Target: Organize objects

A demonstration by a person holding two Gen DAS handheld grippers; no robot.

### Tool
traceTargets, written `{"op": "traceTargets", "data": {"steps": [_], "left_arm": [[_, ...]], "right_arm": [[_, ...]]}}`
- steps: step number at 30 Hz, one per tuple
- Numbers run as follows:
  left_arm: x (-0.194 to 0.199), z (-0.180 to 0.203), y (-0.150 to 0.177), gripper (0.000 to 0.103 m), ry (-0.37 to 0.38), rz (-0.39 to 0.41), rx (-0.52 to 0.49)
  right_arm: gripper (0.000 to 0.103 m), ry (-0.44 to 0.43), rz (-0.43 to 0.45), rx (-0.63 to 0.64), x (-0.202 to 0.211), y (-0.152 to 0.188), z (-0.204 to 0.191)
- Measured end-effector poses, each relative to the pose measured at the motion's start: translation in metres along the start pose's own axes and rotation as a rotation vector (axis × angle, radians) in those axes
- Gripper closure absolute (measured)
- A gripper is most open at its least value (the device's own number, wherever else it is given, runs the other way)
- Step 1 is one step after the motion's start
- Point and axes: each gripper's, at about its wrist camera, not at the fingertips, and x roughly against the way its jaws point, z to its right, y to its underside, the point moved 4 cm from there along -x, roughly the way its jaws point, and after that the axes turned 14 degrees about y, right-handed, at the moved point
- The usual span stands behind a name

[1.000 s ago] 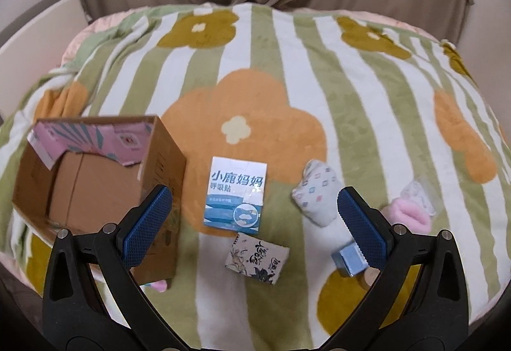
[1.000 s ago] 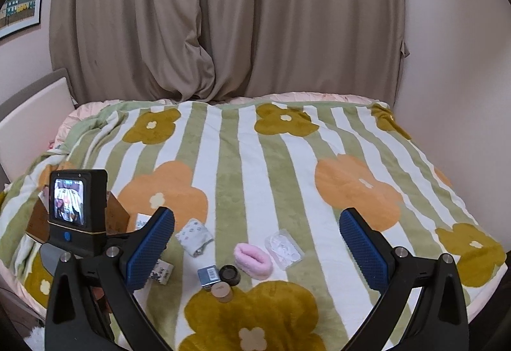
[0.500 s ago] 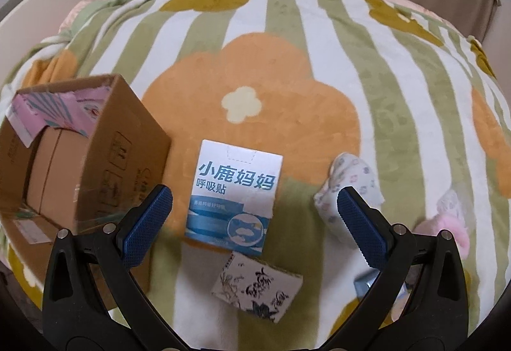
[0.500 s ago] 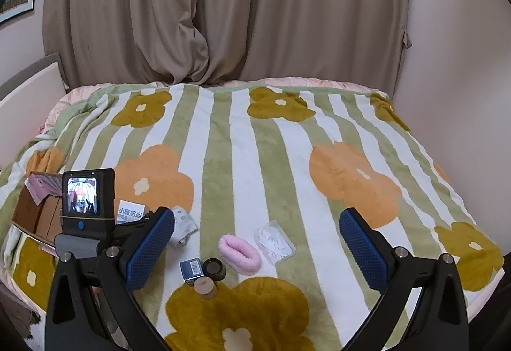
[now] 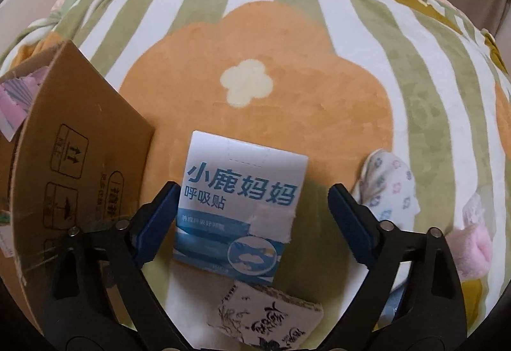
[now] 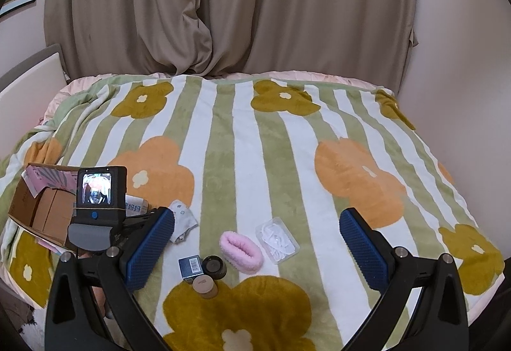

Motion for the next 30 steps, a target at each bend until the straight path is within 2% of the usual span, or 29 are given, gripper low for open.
{"op": "traceTargets", "data": {"steps": [2,5,21,30], "left_arm": [[-0.004,-0.006,0.000,0.024,0.000,-0.016,0.017],[-0.008,-0.010,-0.002,0.031,-0.002,-0.033,0.028],[0.000,-0.012,0.004,0.033,0.037,-0.030,0.023],[0.039,0.001,-0.001,0.033,0.070,0.032,-0.017]], "right_arm": [[0.000,0.000,0.001,0.000,0.000,0.000,0.000],[0.000,0.000,0.002,0.000,0.000,0.000,-0.002],[0.000,-0.003,0.005,-0.001,0.003,0.000,-0.002],[0.000,-0.005,0.021,-0.006,0.015,-0.003,0.000]]}}
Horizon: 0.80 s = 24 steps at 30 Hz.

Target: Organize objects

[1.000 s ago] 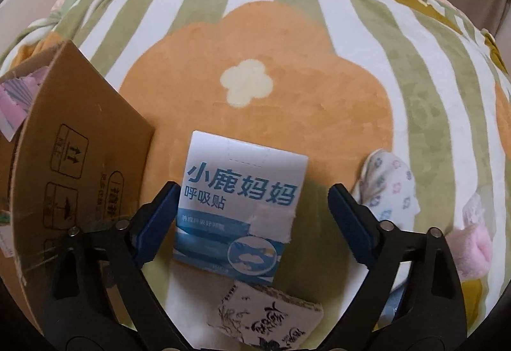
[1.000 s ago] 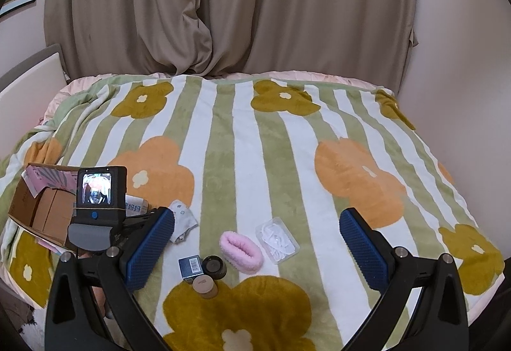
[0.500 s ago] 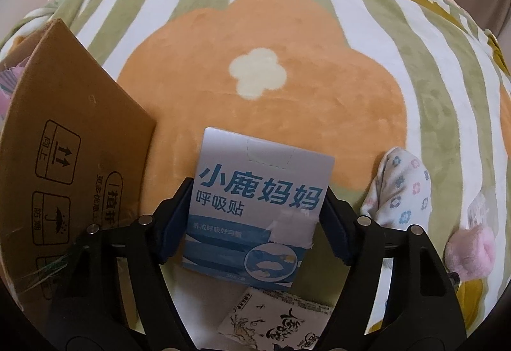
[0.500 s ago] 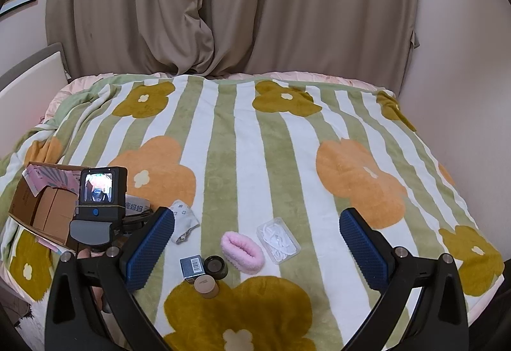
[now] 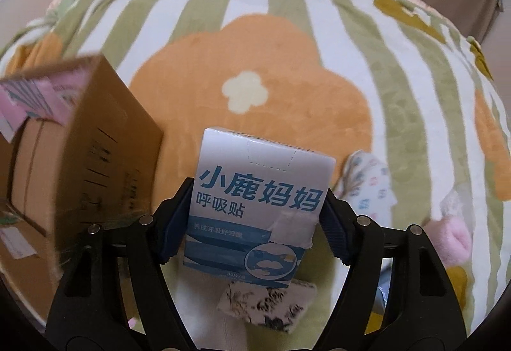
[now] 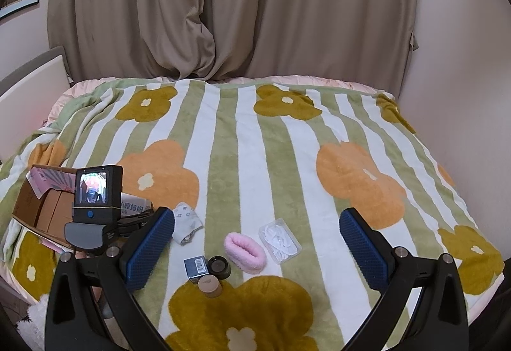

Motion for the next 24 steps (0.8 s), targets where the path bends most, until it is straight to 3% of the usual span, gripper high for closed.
{"op": "traceTargets", "data": {"steps": [15,24], "left_arm": [[0.153,0.041,-0.022,0.033,0.030,0.221,-0.165],[0.244,0.055,-0.003,0.033,0.065,0.325,-0.206]], "right_arm": [[0.000,0.013,0.057,-0.034,0.033,-0.004,0.011],[0.000,0.007,0.095,-0.049,0.056,-0.005,0.017]]}}
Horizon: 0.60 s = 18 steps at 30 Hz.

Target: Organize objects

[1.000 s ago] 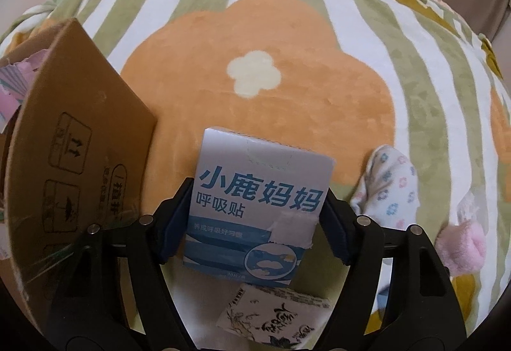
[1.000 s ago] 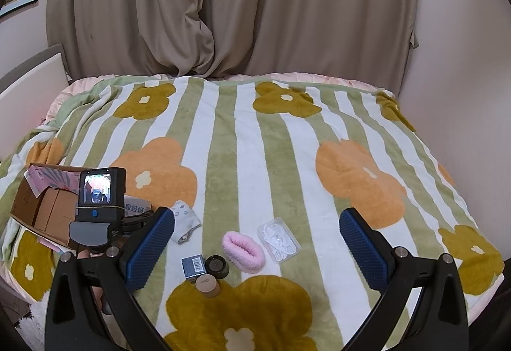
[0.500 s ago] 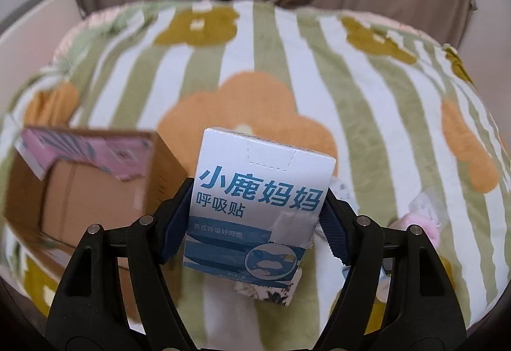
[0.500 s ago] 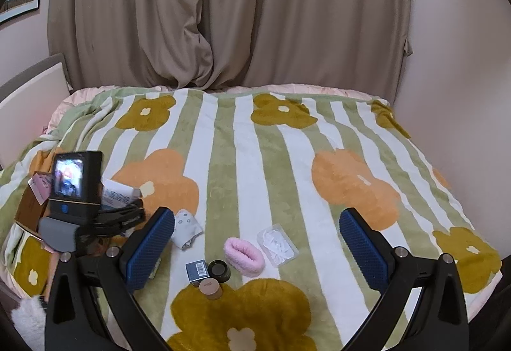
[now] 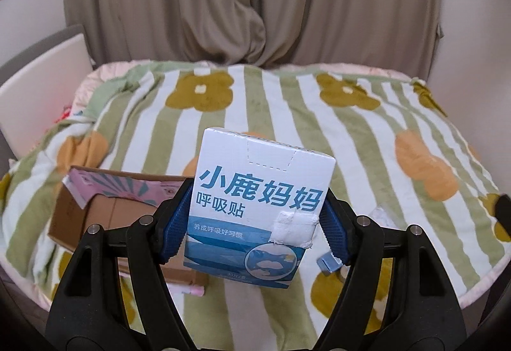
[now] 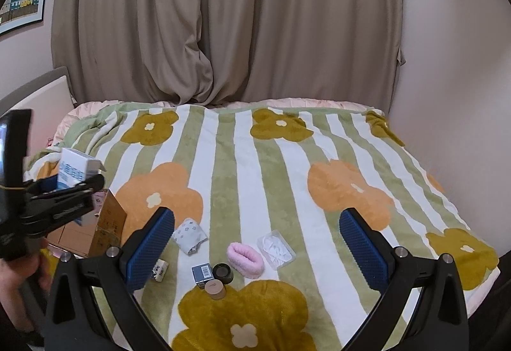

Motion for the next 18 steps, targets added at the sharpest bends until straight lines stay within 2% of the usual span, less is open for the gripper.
{"op": "traceTargets", "data": {"steps": [7,14,18], "left_arm": [[0.060,0.018,0.009,0.033,0.028,0.060,-0.010],[0.082,0.024,0.014,0.033,0.041,0.079,-0.001],[0.088,0.021,0.012,0.033,0.038,0.088,0.009]], "right_arm": [[0.000,-0.011,0.033,0.008,0.019,-0.001,-0.002],[0.000,-0.014,0.052,0.019,0.030,0.000,-0.004],[0.000,-0.021,0.040,0.061,0.020,0.003,-0.010]]}}
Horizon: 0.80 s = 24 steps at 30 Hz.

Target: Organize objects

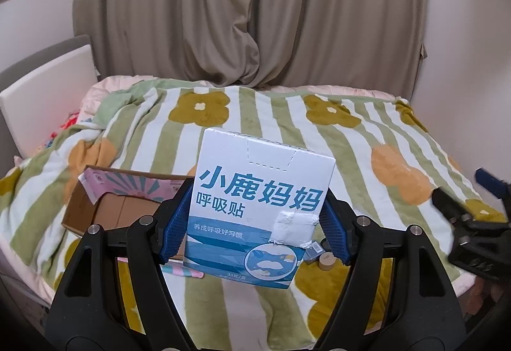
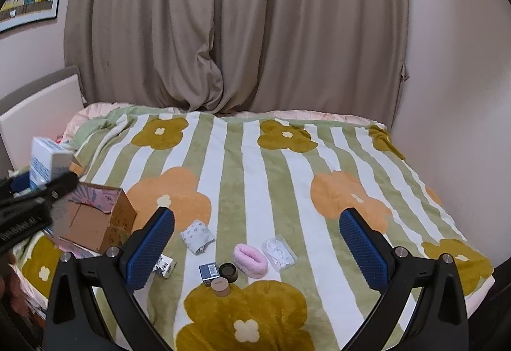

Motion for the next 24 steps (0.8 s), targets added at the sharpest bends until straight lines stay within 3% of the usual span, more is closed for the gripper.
{"op": "traceTargets", "data": {"steps": [4,13,19,24], "left_arm": [[0.001,-0.003,-0.001,0.033,-0.005,0.001,0.005],[-0.001,-0.011,-0.004,0.033,-0.023,0.005,0.005],[-0.004,-0.020,-0.003,0.033,-0.036,0.004,0.013],[-0.010,-0.029,-0.002,0.033,-0.045,-0.008,0.021]], "right_arm": [[0.000,-0.008,-0.036,0.103,-0.033,0.016,-0.018],[0.001,-0.135,-0.259,0.246,-0.130,0.098,-0.062],[0.020,-0.204,-0.389,0.288,-0.167,0.136,-0.088],[0.034,-0.214,-0.445,0.312,-0.183,0.153,-0.098]]}}
